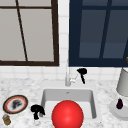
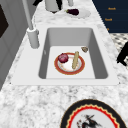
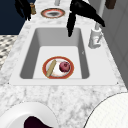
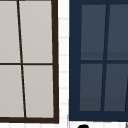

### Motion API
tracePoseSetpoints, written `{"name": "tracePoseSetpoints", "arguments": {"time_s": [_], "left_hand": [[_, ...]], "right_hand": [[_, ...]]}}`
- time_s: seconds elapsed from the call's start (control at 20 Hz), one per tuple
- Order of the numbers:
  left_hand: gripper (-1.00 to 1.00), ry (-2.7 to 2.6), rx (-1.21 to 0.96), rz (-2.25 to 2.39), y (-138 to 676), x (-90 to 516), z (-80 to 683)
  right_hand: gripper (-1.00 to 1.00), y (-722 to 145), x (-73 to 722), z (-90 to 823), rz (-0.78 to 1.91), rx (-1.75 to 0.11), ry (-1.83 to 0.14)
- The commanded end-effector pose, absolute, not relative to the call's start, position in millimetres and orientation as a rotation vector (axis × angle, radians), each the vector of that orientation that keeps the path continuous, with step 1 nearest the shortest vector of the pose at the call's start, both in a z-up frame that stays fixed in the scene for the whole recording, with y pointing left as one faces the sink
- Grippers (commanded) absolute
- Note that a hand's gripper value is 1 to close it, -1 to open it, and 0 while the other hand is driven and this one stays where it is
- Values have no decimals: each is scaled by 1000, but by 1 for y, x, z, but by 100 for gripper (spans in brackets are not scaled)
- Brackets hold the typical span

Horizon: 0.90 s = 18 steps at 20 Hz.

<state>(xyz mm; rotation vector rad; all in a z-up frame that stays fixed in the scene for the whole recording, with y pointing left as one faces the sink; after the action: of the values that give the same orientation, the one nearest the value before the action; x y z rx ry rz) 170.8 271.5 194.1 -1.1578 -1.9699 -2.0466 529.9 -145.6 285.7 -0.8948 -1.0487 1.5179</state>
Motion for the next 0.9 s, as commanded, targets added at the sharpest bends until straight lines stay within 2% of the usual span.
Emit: {"name": "tracePoseSetpoints", "arguments": {"time_s": [0.0, 0.4, 0.85], "left_hand": [[0, -1970, -1158, -2047, 272, 171, 194], [0, -1970, -1158, -2047, 272, 171, 194], [0, -1970, -1158, -2047, 272, 171, 194]], "right_hand": [[-100, -124, 542, 269, 1587, -920, -957], [-100, -93, 587, 227, 1587, -849, -925], [-100, -97, 648, 178, 1607, -747, -877]]}}
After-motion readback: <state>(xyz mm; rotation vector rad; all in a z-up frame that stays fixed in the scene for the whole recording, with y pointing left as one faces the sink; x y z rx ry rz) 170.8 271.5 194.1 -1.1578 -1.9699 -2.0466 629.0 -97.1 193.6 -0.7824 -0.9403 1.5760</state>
